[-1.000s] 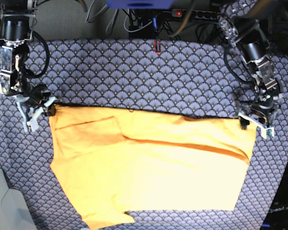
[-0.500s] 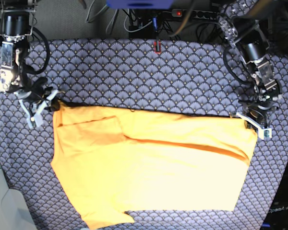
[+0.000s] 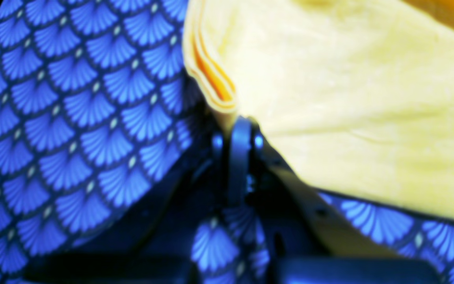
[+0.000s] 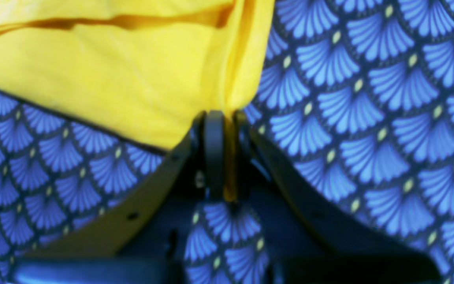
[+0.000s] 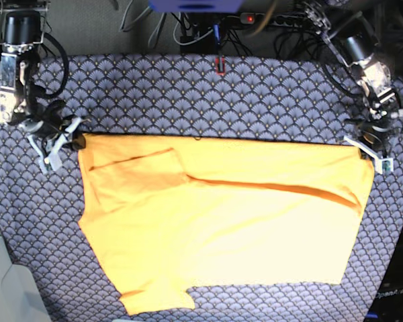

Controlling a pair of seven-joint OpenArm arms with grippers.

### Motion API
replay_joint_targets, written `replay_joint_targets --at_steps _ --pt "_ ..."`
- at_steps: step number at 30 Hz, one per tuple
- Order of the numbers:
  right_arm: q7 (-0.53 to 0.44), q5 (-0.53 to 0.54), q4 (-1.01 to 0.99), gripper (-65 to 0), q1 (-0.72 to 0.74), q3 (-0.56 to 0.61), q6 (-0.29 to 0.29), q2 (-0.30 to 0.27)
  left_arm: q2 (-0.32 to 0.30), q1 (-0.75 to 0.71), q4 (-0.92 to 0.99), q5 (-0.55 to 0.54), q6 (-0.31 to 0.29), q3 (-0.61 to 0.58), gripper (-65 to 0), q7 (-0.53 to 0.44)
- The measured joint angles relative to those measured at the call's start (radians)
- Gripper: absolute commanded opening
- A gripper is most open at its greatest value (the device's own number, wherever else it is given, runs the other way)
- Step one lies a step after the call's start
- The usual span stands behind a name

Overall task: Fold the T-shirt properly
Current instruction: 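Drag the folded edge back toward the robot with both grippers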

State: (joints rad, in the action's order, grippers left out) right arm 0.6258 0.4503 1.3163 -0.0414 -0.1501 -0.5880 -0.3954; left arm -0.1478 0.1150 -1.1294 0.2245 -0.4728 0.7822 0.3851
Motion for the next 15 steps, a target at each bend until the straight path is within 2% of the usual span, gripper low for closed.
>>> replay_joint_targets --at_steps 8,12,15 --pt "0.007 -0.012 0.206 -65.0 -0.154 -0.035 -0.01 0.002 0.008 -0.071 -0.076 -0.003 0.001 0.003 -65.0 0.011" --pt "0.004 -0.003 0.257 -65.0 -0.208 -0.063 -0.013 0.003 0.009 -0.08 -0.135 -0.007 0.001 0.003 -65.0 0.142" --pt "0.003 -0.001 0.263 -65.0 -0.232 -0.076 -0.015 0.003 0.009 -0.102 -0.149 -0.013 0.001 0.002 -65.0 0.145"
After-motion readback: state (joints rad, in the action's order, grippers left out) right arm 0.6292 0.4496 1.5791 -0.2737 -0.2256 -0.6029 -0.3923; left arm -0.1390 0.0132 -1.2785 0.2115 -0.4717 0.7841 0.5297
